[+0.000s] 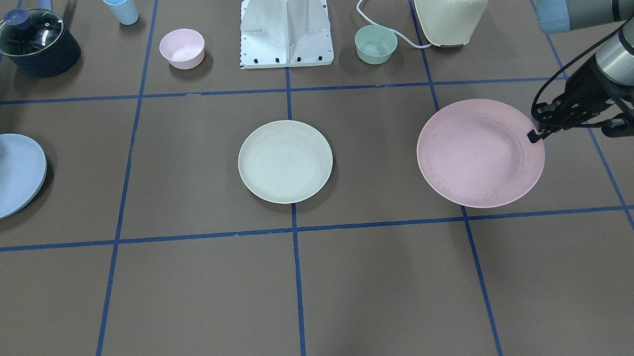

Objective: Stack three plates with pink and blue
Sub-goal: 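Lift the pink plate with the left gripper while the right grasps the blue plate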

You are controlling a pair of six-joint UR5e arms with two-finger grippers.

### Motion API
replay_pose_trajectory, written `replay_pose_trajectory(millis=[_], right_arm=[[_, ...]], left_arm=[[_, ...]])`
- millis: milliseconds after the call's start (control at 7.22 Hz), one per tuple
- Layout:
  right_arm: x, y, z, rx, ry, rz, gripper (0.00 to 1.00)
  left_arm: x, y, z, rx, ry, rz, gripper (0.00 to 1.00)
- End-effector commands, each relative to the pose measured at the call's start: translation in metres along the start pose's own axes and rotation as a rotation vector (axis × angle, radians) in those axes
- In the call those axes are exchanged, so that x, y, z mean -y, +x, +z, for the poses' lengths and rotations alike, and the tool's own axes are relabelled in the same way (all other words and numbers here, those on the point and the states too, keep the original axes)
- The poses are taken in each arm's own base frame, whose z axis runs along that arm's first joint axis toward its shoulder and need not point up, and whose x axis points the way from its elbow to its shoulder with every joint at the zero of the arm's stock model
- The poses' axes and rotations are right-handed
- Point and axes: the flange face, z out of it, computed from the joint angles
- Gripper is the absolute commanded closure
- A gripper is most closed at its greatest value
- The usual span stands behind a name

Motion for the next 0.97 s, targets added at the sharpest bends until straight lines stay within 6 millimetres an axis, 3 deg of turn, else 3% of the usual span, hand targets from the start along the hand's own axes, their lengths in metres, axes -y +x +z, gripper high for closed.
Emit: replay_pose_trajectory(millis=[0, 277, 554, 692, 831], right_arm=[[-0.012, 0.012, 0.025, 0.009, -0.02, 0.007, 0.01], [-0.015, 0.006, 0.035, 0.016, -0.053, -0.001, 0.09], [-0.02, 0.005, 0.05, 0.016, -0.088, -0.004, 0.12], [-0.025, 0.008, 0.057, 0.013, -0.105, 0.0, 0.2], [-0.026, 0.009, 0.059, 0.011, -0.111, 0.004, 0.39]], left_arm=[[0.0, 0.014, -0.006, -0.019, -0.004, -0.016, 1.0], [-0.002, 0.017, -0.009, -0.023, -0.001, -0.011, 1.0], [-0.003, 0.019, -0.01, -0.026, 0.0, -0.007, 1.0], [-0.003, 0.02, -0.01, -0.027, 0.0, -0.006, 1.0], [-0.003, 0.02, -0.01, -0.027, 0.001, -0.005, 1.0]])
